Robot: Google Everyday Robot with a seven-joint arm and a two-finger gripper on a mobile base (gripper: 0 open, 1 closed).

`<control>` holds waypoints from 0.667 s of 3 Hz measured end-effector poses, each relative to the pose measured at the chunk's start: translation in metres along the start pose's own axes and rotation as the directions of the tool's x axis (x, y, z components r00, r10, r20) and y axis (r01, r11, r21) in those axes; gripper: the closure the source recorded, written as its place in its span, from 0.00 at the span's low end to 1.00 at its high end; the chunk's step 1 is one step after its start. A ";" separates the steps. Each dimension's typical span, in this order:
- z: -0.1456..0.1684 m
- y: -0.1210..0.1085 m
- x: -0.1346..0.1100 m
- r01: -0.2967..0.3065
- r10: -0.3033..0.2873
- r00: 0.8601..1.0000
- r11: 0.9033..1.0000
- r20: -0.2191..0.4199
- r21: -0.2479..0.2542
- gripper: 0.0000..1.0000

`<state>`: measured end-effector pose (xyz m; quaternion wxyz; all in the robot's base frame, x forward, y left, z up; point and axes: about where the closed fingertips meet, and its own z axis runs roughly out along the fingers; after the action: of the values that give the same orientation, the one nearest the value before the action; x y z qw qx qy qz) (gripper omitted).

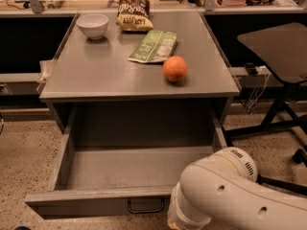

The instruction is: Close top drawer

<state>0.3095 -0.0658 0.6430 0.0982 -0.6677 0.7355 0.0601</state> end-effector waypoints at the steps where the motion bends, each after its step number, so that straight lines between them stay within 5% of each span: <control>1: 0.016 -0.005 0.005 -0.035 0.036 0.999 0.999 -0.022 0.014 1.00; 2: 0.023 -0.016 0.013 -0.106 0.106 0.994 0.994 -0.019 0.012 1.00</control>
Offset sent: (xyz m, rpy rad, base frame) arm 0.0295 -0.0179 -0.0373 0.0027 0.0457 -0.1927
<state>0.3255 -0.0749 0.6183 0.0913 -0.6278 0.7711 0.0547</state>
